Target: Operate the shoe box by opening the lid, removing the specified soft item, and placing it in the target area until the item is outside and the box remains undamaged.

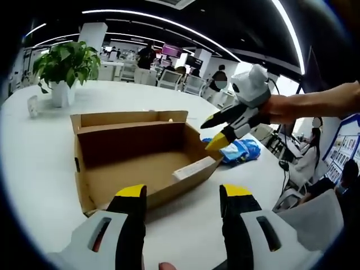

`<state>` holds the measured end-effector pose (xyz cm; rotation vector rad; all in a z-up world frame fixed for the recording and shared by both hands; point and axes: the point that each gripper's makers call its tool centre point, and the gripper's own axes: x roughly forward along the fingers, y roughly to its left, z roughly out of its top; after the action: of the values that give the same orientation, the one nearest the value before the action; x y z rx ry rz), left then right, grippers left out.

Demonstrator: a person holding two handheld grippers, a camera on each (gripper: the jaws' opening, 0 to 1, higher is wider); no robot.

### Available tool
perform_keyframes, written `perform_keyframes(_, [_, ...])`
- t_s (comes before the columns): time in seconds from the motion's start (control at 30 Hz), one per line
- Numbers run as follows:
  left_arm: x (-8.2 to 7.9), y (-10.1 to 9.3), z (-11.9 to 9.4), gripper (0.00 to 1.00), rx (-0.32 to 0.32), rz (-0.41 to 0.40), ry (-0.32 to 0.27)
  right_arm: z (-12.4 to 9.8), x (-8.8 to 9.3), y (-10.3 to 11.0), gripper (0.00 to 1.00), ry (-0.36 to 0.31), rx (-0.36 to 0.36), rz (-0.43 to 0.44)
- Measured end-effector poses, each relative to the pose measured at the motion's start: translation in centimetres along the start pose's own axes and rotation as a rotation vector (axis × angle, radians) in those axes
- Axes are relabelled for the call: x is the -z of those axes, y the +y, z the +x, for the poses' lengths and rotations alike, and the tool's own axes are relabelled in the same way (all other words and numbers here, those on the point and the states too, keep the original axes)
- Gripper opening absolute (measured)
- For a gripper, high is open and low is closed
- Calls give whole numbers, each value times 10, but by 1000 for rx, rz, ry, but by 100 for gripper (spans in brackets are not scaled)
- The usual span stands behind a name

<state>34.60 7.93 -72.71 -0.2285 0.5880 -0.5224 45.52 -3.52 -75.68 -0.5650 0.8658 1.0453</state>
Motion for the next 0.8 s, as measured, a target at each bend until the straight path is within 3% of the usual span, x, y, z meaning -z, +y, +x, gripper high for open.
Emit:
perform_keyframes(0.1, [0, 0, -1, 53, 1, -3, 0, 6, 6, 2, 60, 50, -16, -85])
perform_keyframes(0.2, [3, 2, -1, 53, -5, -4, 12, 9, 15, -1, 63, 135, -16, -228])
perform_keyframes(0.47, [3, 2, -1, 53, -6, -14, 6, 12, 10, -8, 65, 160, -38, -242])
perform_keyframes(0.63, [2, 3, -2, 53, -8, -21, 1, 10, 10, -7, 65, 180, -18, -329])
perform_keyframes(0.8, [1, 4, -2, 53, -10, -30, -4, 13, -1, 3, 65, 153, -42, -374])
